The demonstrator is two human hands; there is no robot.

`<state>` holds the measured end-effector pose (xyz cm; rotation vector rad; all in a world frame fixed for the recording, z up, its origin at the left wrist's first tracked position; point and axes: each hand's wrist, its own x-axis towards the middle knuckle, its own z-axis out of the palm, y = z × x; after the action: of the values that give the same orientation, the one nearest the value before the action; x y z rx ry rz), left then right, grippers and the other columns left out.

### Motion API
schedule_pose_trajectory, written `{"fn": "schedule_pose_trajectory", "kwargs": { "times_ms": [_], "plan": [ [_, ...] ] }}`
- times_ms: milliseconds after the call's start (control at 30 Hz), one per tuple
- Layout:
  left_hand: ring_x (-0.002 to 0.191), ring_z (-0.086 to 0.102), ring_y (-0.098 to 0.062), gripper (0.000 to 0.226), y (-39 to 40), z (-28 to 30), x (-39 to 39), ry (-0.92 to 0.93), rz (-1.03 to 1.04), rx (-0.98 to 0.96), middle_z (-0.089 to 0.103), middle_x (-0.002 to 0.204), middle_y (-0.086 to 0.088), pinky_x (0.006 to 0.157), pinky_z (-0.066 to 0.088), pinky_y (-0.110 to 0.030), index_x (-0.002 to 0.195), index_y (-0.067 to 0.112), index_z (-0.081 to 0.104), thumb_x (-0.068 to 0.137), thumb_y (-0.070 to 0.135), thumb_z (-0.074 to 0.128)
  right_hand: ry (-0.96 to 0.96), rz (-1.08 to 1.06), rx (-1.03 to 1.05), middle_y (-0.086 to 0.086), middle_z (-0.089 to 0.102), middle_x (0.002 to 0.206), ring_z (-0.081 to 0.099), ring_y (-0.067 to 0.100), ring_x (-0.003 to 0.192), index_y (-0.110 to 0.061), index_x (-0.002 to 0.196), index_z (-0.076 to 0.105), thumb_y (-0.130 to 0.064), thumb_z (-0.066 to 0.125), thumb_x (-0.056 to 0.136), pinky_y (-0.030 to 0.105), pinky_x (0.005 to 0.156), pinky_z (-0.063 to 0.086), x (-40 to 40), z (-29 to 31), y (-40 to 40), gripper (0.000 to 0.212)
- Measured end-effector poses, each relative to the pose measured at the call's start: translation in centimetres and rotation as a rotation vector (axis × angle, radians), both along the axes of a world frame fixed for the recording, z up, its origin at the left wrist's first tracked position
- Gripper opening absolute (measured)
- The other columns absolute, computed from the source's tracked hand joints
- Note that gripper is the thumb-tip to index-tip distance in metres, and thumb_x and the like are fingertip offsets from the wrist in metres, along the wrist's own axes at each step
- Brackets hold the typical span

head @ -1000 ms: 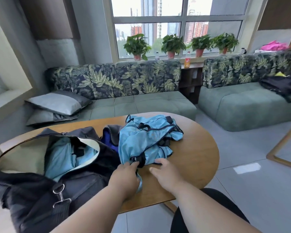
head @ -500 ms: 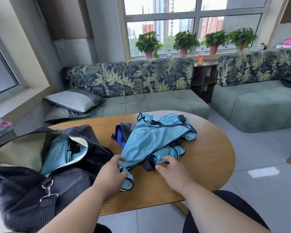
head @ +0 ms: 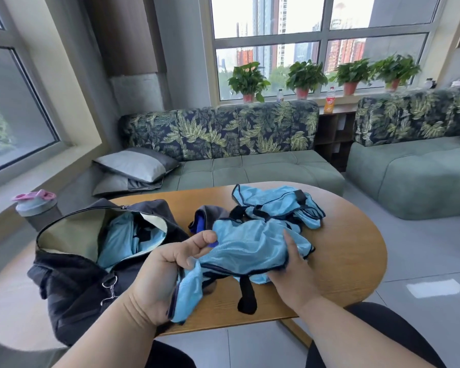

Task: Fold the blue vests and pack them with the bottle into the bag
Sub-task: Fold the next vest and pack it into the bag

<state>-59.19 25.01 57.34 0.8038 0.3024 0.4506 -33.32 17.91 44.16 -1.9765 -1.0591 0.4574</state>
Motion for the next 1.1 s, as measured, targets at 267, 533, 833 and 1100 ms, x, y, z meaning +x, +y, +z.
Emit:
{"fn": "schedule_pose_trajectory", "kwargs": {
  "times_ms": [267, 533, 833, 1100],
  "plan": [
    [0.090, 0.065, -0.041, 0.064, -1.1, -0.1, -0.9, 0.319, 0.085, 0.042, 0.065, 0.119, -0.031, 0.088, 0.052, -0.047, 0.129, -0.001, 0.065, 0.066, 0.004, 0.069, 0.095, -0.057, 0.131, -0.015, 0.071, 0.111, 0.066, 0.014, 0.104, -0.044, 0.102, 0.070, -0.008, 0.057, 0.092, 0.033, 0.087, 0.055, -1.5, 1.5, -0.8, 0.040],
    [0.066, 0.066, -0.004, 0.075, -2.0, -3.3, 1.1, 0.752, 0.279, 0.763, 0.071, 0.083, 0.008, 0.064, 0.049, -0.018, 0.130, 0.052, 0.052, 0.070, 0.043, 0.096, 0.246, 0.164, 0.384, -0.016, 0.074, 0.110, 0.066, -0.001, 0.104, -0.033, 0.109, 0.076, -0.001, 0.058, 0.093, 0.026, 0.095, 0.055, -6.5, 10.8, -2.1, 0.041],
    [0.086, 0.073, -0.015, 0.021, -1.9, -1.1, 1.4, 0.713, 0.582, 0.854, 0.080, 0.089, 0.003, 0.086, 0.060, -0.046, 0.090, 0.034, 0.076, 0.101, 0.020, 0.064, -0.170, 0.145, 0.414, -0.020, 0.054, 0.125, 0.053, 0.001, 0.120, -0.049, 0.136, 0.058, -0.015, 0.074, 0.084, 0.023, 0.103, 0.044, -6.2, 15.6, -3.6, 0.064],
    [0.108, 0.071, -0.047, 0.025, -2.4, 3.4, -0.7, 0.223, 0.537, 0.392, 0.072, 0.120, -0.031, 0.100, 0.055, -0.063, 0.120, 0.005, 0.072, 0.107, 0.013, 0.053, 0.117, -0.022, 0.417, -0.017, 0.039, 0.162, 0.040, 0.006, 0.148, -0.057, 0.159, 0.011, -0.034, 0.087, 0.083, 0.045, 0.119, 0.043, -4.7, 13.0, -4.2, 0.110]
  ]
}}
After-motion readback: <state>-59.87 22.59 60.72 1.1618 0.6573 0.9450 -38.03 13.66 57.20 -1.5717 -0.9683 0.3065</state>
